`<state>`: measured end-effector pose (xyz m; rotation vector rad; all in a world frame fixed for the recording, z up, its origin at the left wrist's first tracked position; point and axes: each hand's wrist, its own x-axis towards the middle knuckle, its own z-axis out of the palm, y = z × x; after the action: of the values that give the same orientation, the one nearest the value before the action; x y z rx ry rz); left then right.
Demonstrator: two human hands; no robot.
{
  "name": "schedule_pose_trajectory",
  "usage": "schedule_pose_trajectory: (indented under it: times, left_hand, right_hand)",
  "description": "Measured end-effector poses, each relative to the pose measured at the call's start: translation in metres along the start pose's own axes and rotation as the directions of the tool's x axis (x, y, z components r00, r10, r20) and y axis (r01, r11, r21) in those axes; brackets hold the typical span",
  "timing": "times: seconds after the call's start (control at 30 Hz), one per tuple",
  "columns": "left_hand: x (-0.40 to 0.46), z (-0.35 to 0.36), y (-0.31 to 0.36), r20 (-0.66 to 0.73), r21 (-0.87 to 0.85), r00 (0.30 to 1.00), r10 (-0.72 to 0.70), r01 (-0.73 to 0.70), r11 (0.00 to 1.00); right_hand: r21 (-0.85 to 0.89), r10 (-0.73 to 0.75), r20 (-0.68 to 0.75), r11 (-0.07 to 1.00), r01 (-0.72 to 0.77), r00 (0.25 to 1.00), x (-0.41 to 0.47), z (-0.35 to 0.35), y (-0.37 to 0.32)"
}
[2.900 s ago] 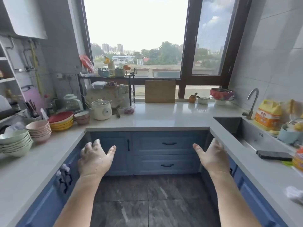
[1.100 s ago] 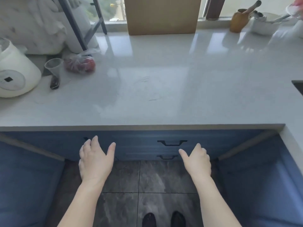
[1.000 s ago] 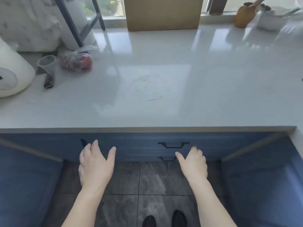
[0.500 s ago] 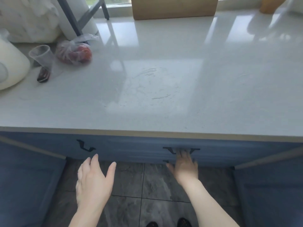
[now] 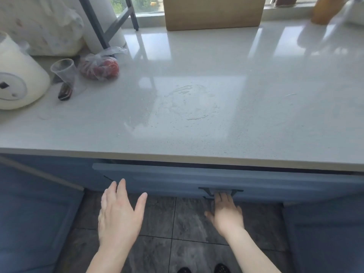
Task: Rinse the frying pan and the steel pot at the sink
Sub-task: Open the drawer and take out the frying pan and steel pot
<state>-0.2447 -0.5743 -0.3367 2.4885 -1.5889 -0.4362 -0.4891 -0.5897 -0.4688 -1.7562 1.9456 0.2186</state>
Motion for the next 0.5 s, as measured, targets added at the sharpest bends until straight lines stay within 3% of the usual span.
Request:
schedule_pose_trajectory:
  times: [0.43,0.5]
  left_hand:
    - [0.01,0.008,-0.007,-0.014,0.011,0.995,0.098,-0.098,0.995]
    - [0.011,0.014,-0.009,0.012,0.025,0.996,0.084,-0.085,0.996]
  right_hand:
    - [-0.039,0.008,-0.088,0.999,-0.012,0.996,-0.015,0.015,-0.004]
    - [-0.008,0.035,-0.036,0.999,-0.035,0.999,-0.033,0.024,-0.002]
